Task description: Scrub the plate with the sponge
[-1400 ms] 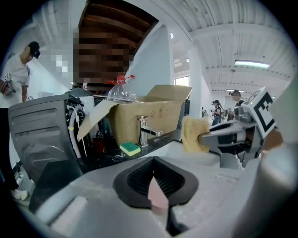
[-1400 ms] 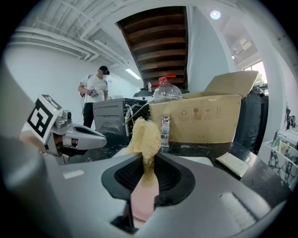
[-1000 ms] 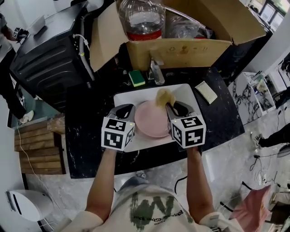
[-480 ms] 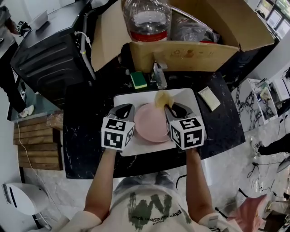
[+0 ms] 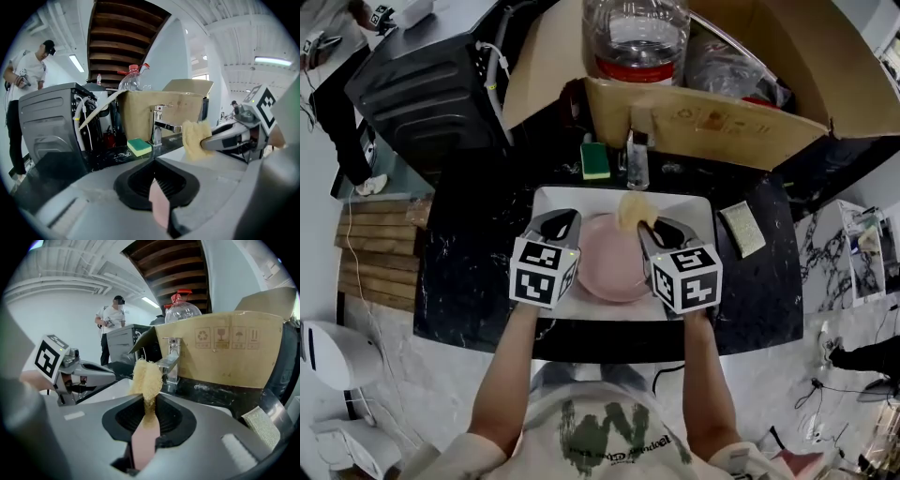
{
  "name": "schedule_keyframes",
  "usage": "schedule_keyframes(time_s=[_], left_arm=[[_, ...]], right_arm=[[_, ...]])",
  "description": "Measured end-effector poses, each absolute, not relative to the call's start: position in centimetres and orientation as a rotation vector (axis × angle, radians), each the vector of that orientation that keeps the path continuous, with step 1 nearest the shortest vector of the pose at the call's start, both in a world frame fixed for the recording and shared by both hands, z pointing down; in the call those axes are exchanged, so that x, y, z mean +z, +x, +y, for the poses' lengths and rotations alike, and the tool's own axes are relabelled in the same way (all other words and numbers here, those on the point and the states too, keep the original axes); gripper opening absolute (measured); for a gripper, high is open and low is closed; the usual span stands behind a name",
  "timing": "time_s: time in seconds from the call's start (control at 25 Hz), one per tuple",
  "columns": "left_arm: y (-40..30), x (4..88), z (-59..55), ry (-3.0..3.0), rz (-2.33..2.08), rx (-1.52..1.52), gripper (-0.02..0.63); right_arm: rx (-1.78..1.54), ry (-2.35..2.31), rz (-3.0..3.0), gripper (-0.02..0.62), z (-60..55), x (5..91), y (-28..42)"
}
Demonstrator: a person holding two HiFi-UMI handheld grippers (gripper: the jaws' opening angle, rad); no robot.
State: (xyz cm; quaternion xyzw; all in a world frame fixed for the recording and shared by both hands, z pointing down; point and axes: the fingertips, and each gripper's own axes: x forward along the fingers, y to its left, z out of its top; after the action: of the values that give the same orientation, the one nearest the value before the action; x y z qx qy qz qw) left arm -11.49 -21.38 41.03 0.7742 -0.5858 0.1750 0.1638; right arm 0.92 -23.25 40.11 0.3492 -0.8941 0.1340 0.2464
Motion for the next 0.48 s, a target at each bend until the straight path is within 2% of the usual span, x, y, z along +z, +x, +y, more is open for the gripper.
schedule_keyframes(time_s=[0.48], left_arm=[[-12.2,43.8,-20.7,2.109,-1.716,0.555,0.005]], right_arm=[[0.386,0.72,-2.441,0.064,-23.4,43.8,-0.8]])
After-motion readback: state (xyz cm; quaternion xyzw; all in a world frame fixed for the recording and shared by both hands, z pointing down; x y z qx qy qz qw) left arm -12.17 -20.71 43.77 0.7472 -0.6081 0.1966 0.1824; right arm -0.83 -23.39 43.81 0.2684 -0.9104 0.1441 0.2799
